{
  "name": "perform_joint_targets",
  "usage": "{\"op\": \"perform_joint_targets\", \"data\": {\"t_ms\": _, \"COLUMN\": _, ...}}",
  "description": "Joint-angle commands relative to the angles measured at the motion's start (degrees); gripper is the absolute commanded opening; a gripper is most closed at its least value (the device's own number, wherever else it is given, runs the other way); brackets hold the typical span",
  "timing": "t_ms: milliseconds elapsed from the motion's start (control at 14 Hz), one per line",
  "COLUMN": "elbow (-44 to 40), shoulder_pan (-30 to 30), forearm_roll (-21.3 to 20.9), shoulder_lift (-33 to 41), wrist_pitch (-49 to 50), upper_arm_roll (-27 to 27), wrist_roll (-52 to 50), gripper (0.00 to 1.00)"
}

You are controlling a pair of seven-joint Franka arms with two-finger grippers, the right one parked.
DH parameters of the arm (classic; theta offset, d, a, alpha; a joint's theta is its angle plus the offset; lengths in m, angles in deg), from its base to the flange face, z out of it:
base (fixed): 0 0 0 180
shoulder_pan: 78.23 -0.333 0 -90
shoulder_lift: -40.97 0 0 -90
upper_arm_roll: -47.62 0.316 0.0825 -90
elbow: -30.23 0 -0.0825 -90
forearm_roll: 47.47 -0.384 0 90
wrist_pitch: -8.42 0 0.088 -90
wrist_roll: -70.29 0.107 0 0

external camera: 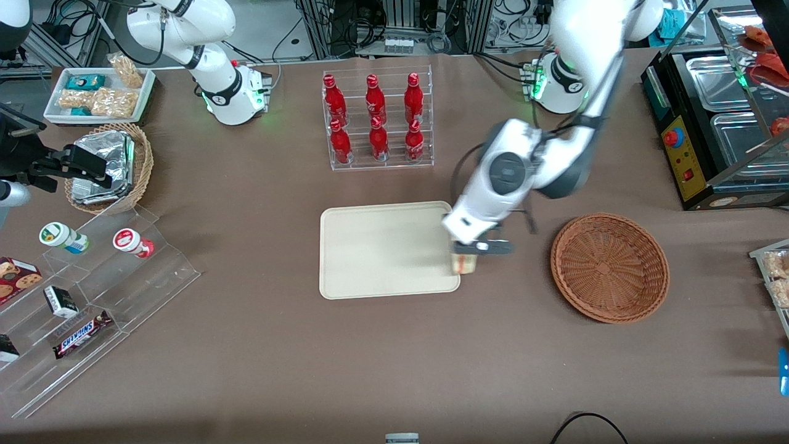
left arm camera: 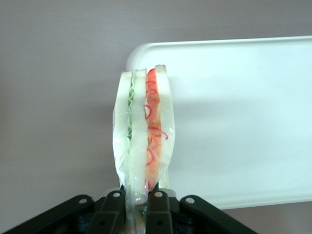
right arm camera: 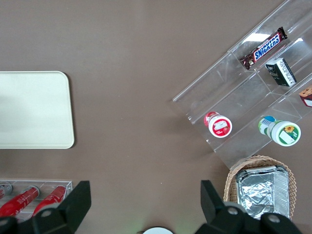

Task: Place sandwich from basket to tray
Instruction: 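Lift the sandwich and carry it over the cream tray, then lower the sandwich onto the tray and open the left gripper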

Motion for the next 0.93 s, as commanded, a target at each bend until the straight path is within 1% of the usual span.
{"op": "perform_joint_targets", "data": {"t_ms": 0, "elbow": -6.91, "shoulder_pan": 6.14, "forearm_roll": 0.5, "shoulder_lift": -6.79, "wrist_pitch": -3.61, "upper_arm_roll": 0.99, "wrist_roll": -8.68, "gripper": 0.02}}
{"op": "perform_joint_targets", "data": {"t_ms": 143, "elbow": -11.74, "shoulder_pan": 8.43, "forearm_roll": 0.24, "shoulder_lift": -10.31, "wrist_pitch": -3.53, "upper_arm_roll": 0.99, "wrist_roll": -12.21, "gripper": 0.02}}
{"op": "perform_joint_targets", "data": {"t_ms": 286, "elbow": -14.56, "shoulder_pan": 10.45, "forearm_roll": 0.23, "shoulder_lift": -12.68, "wrist_pitch": -3.61, "upper_arm_roll": 1.07, "wrist_roll": -14.41, "gripper": 0.02}}
{"op": "perform_joint_targets", "data": {"t_ms": 500, "elbow": -15.19, "shoulder_pan": 11.6, "forearm_roll": 0.23, "shoulder_lift": -14.18, "wrist_pitch": -4.4, "upper_arm_roll": 1.07, "wrist_roll": -14.86, "gripper": 0.03}}
{"op": "perform_joint_targets", "data": {"t_ms": 571, "elbow": -15.1, "shoulder_pan": 11.61, "forearm_roll": 0.23, "shoulder_lift": -14.71, "wrist_pitch": -5.1, "upper_arm_roll": 1.07, "wrist_roll": -14.86, "gripper": 0.06}}
{"op": "perform_joint_targets", "data": {"t_ms": 643, "elbow": -15.1, "shoulder_pan": 11.78, "forearm_roll": 0.23, "shoulder_lift": -15.33, "wrist_pitch": -5.11, "upper_arm_roll": 1.07, "wrist_roll": -14.86, "gripper": 0.15}}
{"op": "perform_joint_targets", "data": {"t_ms": 714, "elbow": -15.1, "shoulder_pan": 11.87, "forearm_roll": 0.32, "shoulder_lift": -15.33, "wrist_pitch": -5.11, "upper_arm_roll": 1.07, "wrist_roll": -14.77, "gripper": 0.59}}
{"op": "perform_joint_targets", "data": {"t_ms": 786, "elbow": -15.1, "shoulder_pan": 11.78, "forearm_roll": 0.32, "shoulder_lift": -14.98, "wrist_pitch": -5.11, "upper_arm_roll": 1.07, "wrist_roll": -14.77, "gripper": 1.0}}
{"op": "perform_joint_targets", "data": {"t_ms": 857, "elbow": -15.45, "shoulder_pan": 11.7, "forearm_roll": 0.41, "shoulder_lift": -14.72, "wrist_pitch": -4.76, "upper_arm_roll": 1.25, "wrist_roll": -14.77, "gripper": 1.0}}
